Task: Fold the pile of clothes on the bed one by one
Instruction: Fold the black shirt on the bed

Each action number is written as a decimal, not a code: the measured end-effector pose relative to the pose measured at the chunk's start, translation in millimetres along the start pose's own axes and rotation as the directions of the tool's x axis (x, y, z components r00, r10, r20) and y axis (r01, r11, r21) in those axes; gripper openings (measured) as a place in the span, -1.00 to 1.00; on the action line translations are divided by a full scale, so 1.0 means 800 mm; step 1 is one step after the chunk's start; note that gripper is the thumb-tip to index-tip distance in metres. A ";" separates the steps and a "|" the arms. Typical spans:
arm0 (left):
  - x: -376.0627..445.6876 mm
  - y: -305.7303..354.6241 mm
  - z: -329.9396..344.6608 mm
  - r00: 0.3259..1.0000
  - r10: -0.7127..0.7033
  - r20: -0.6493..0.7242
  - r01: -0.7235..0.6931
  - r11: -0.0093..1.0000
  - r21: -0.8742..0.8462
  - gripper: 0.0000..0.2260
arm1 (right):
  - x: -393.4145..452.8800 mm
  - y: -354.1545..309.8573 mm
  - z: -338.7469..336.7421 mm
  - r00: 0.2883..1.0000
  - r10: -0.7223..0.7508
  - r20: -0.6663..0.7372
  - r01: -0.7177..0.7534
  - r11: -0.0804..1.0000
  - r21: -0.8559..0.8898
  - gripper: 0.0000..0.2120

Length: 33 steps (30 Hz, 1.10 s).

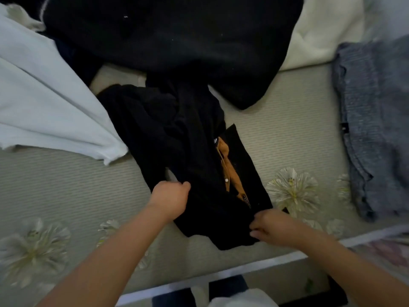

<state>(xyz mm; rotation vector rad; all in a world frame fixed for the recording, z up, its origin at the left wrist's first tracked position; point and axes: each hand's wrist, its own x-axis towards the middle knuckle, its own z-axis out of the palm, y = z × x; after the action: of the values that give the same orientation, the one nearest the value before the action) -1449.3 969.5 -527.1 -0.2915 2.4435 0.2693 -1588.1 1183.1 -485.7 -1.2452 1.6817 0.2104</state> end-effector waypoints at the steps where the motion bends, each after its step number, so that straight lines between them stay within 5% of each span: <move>1: -0.009 0.005 0.002 0.995 0.024 0.096 -0.026 0.999 0.020 -0.82 | -0.006 0.008 0.001 0.994 0.025 -0.109 -0.015 0.995 0.094 -0.75; 2: -0.018 0.008 0.002 0.986 0.037 0.163 -0.040 0.999 0.016 -0.83 | -0.011 0.017 0.002 0.961 0.086 -0.265 -0.038 0.983 0.181 -0.76; 4: -0.034 0.011 -0.003 0.996 -0.033 0.088 0.042 0.994 -0.101 -0.88 | -0.020 0.033 0.011 0.810 0.311 -0.497 -0.171 0.936 0.306 -0.69; 6: -0.037 0.018 -0.021 0.974 -0.117 -0.196 0.061 0.961 -0.271 -0.82 | -0.024 0.044 0.027 0.703 0.527 -0.477 -0.383 0.846 0.371 -0.53; 9: -0.007 0.032 -0.053 0.850 -0.130 -0.510 -0.044 0.948 -0.316 -0.68 | -0.019 0.044 0.060 0.687 0.673 -0.274 -0.550 0.728 0.409 -0.46; 11: 0.033 0.037 -0.084 0.870 -0.198 -0.452 0.025 0.932 -0.361 -0.56 | -0.012 0.041 0.071 0.663 0.707 -0.248 -0.504 0.666 0.550 -0.62; 13: 0.080 0.040 -0.107 0.906 -0.351 -0.235 0.224 0.871 -0.438 -0.40 | -0.006 0.041 0.069 0.628 0.747 -0.217 -0.440 0.571 0.693 -0.76; 16: 0.125 0.052 -0.128 0.915 -0.402 0.019 0.380 0.846 -0.374 -0.67 | -0.013 0.066 0.056 0.676 0.727 -0.120 -0.368 0.475 0.799 -0.79; 18: 0.129 0.071 -0.141 0.940 -0.339 0.019 0.319 0.860 -0.398 -0.87 | -0.034 0.089 0.033 0.730 0.679 -0.075 -0.404 0.518 0.754 -0.80; 20: 0.125 0.090 -0.156 0.960 -0.263 -0.094 0.202 0.886 -0.418 -0.88 | -0.070 0.119 0.004 0.789 0.609 -0.083 -0.395 0.605 0.691 -0.94; 22: 0.108 0.098 -0.169 0.939 -0.206 -0.275 0.065 0.892 -0.448 -0.92 | -0.097 0.142 -0.026 0.850 0.524 -0.050 -0.414 0.725 0.550 -0.69; 24: 0.101 0.112 -0.188 0.851 -0.174 -0.496 -0.144 0.830 -0.539 -0.91 | -0.118 0.172 -0.054 0.836 0.541 -0.088 -0.456 0.775 0.437 -0.69; 26: 0.105 0.122 -0.209 0.737 -0.177 -0.652 -0.287 0.792 -0.539 -0.95 | -0.121 0.199 -0.070 0.708 0.625 -0.328 -0.448 0.757 0.476 -0.92; 27: 0.117 0.129 -0.218 0.704 -0.173 -0.688 -0.319 0.789 -0.525 -0.93 | -0.114 0.211 -0.074 0.551 0.682 -0.480 -0.409 0.723 0.557 -0.89; 29: 0.145 0.134 -0.229 0.767 -0.194 -0.611 -0.338 0.688 -0.642 -0.79 | -0.091 0.217 -0.085 0.229 0.748 -0.623 -0.317 0.662 0.679 -0.72; 30: 0.161 0.138 -0.230 0.849 -0.181 -0.496 -0.300 0.608 -0.735 -0.72 | -0.079 0.217 -0.087 0.137 0.782 -0.608 -0.260 0.620 0.740 -0.63; 31: 0.176 0.141 -0.228 0.907 -0.151 -0.392 -0.237 0.587 -0.774 -0.67 | -0.067 0.214 -0.087 0.104 0.837 -0.537 -0.199 0.547 0.813 -0.55; 33: 0.200 0.139 -0.215 0.922 -0.152 -0.357 -0.126 0.753 -0.646 -0.63 | -0.040 0.207 -0.071 0.140 0.932 -0.336 -0.123 0.353 0.928 -0.44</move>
<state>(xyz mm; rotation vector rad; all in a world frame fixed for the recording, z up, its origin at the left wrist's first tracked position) -1702.8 1007.9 -483.2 -0.7306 2.6421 1.1910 -1755.1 1242.9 -497.2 0.3048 2.7460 -0.8075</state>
